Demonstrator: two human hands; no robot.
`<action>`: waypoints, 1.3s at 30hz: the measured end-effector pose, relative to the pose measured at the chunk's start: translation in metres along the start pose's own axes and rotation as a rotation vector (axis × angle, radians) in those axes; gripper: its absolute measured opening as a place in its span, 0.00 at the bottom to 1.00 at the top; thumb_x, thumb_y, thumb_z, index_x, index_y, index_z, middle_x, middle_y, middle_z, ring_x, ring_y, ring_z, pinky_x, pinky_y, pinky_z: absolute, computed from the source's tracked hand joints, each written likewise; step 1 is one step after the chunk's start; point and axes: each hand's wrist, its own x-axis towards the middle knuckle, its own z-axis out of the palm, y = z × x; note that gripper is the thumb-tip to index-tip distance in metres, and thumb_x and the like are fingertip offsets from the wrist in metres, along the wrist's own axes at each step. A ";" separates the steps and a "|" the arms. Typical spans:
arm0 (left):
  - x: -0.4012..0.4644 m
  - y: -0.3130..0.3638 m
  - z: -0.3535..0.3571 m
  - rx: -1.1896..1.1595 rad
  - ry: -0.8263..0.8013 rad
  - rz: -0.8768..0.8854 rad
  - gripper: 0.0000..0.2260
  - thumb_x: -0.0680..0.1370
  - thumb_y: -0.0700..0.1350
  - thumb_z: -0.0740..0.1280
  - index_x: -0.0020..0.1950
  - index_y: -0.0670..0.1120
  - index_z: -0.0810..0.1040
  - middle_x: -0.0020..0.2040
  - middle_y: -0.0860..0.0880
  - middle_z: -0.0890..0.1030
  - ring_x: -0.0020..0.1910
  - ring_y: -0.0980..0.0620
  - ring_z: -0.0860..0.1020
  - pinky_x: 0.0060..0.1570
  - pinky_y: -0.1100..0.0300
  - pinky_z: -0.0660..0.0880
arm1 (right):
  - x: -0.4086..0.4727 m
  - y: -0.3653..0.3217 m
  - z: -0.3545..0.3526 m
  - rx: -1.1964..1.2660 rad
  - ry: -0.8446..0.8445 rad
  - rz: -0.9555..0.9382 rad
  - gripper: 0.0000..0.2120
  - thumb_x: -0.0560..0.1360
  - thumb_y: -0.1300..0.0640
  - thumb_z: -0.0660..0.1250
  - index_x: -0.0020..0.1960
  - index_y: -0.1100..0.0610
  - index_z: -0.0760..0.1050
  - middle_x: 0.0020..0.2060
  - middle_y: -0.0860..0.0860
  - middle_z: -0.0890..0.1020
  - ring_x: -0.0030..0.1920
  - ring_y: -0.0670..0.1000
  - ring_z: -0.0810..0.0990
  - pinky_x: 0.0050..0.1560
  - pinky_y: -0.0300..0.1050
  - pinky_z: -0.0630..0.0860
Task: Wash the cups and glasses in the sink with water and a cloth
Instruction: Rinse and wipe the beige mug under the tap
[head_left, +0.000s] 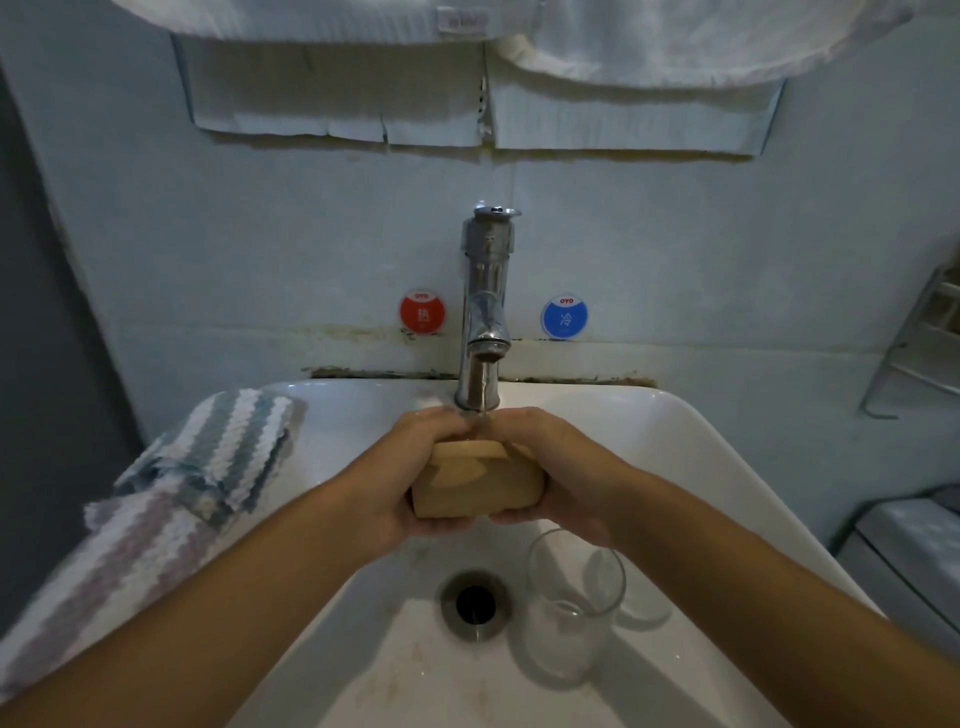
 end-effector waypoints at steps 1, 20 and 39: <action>0.000 0.000 0.001 -0.008 0.020 -0.001 0.14 0.75 0.57 0.68 0.56 0.51 0.80 0.54 0.42 0.83 0.54 0.42 0.81 0.43 0.49 0.81 | 0.000 0.000 0.002 -0.002 0.016 0.002 0.20 0.76 0.44 0.68 0.65 0.48 0.71 0.61 0.53 0.76 0.59 0.57 0.78 0.51 0.53 0.82; -0.010 -0.001 0.019 0.108 0.235 0.108 0.15 0.82 0.57 0.52 0.61 0.52 0.72 0.51 0.46 0.76 0.47 0.47 0.77 0.36 0.53 0.82 | -0.006 -0.006 0.002 0.009 0.156 0.038 0.15 0.78 0.45 0.64 0.62 0.50 0.70 0.56 0.54 0.76 0.55 0.56 0.78 0.44 0.49 0.82; -0.009 0.002 0.009 0.080 0.178 0.120 0.14 0.78 0.57 0.59 0.54 0.49 0.76 0.47 0.46 0.81 0.45 0.48 0.79 0.41 0.54 0.76 | -0.009 -0.006 -0.002 0.113 0.053 0.098 0.11 0.77 0.48 0.66 0.58 0.50 0.74 0.56 0.55 0.78 0.57 0.58 0.79 0.54 0.59 0.81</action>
